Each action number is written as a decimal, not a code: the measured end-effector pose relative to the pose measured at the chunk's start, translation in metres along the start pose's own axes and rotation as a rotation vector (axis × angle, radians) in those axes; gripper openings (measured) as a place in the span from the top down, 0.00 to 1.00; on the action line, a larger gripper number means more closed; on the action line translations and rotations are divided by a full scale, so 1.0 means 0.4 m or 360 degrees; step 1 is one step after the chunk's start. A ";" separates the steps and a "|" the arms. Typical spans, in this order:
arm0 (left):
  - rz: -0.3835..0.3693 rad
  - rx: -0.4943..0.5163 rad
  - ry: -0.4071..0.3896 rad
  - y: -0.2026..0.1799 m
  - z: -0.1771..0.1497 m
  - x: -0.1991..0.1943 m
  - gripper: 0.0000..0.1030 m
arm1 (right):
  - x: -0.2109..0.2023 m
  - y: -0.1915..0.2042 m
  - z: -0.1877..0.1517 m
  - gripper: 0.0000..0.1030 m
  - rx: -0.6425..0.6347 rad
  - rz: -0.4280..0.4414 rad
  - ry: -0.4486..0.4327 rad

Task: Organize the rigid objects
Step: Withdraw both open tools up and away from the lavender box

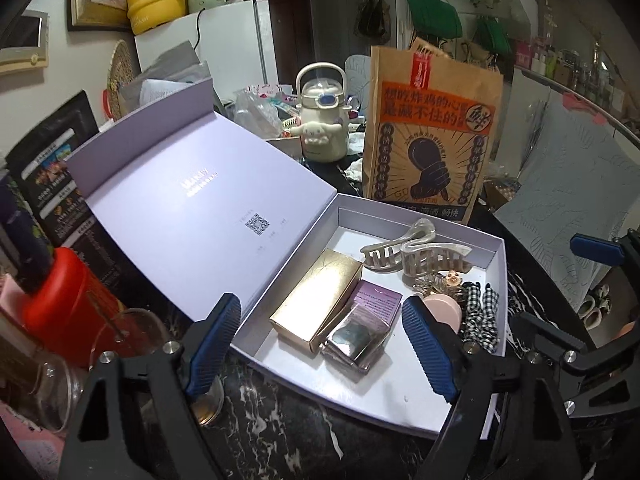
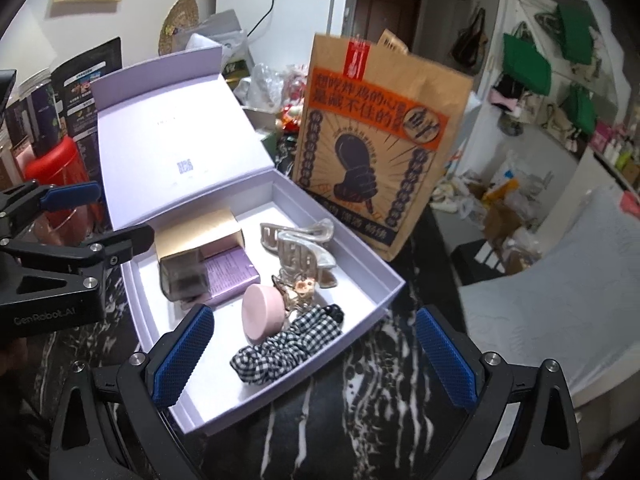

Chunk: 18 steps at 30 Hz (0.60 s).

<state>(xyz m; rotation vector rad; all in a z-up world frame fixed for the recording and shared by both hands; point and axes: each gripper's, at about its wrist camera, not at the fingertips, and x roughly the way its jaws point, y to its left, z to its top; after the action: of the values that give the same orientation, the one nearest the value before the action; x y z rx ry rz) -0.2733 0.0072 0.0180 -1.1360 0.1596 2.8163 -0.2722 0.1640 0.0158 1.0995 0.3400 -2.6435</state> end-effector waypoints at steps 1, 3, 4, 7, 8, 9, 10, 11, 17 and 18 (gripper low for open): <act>-0.0004 0.0001 -0.0002 -0.001 -0.001 -0.011 0.19 | -0.014 0.002 -0.002 0.01 0.0000 -0.0006 -0.0013; -0.0012 -0.0006 -0.0007 0.002 -0.003 -0.030 0.19 | -0.036 0.002 -0.006 0.01 0.0014 -0.0009 -0.0022; -0.0015 -0.0010 -0.0013 0.002 -0.004 -0.040 0.19 | -0.052 0.001 -0.008 0.01 0.0027 -0.0008 -0.0030; -0.0010 -0.0001 -0.0033 -0.002 -0.009 -0.076 0.19 | -0.091 -0.001 -0.013 0.01 0.0049 -0.0010 -0.0066; -0.0016 0.0001 -0.0045 -0.003 -0.014 -0.092 0.19 | -0.103 -0.001 -0.015 0.01 0.0053 -0.0011 -0.0079; -0.0019 0.0001 -0.0053 -0.005 -0.017 -0.103 0.19 | -0.117 -0.003 -0.017 0.01 0.0060 -0.0013 -0.0092; -0.0019 -0.0001 -0.0063 -0.006 -0.022 -0.120 0.19 | -0.135 -0.003 -0.021 0.01 0.0069 -0.0016 -0.0105; -0.0020 -0.0001 -0.0070 -0.008 -0.025 -0.131 0.19 | -0.146 -0.003 -0.023 0.01 0.0073 -0.0016 -0.0114; -0.0023 -0.0017 -0.0119 -0.009 -0.048 -0.216 0.19 | -0.222 0.007 -0.045 0.01 0.0085 0.0003 -0.0179; -0.0021 -0.0017 -0.0126 -0.010 -0.052 -0.229 0.19 | -0.233 0.009 -0.050 0.01 0.0086 0.0004 -0.0188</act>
<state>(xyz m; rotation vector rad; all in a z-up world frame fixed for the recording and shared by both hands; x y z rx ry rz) -0.1929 0.0034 0.0665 -1.0212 0.1301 2.8483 -0.1942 0.1803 0.0684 0.9530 0.2443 -2.7152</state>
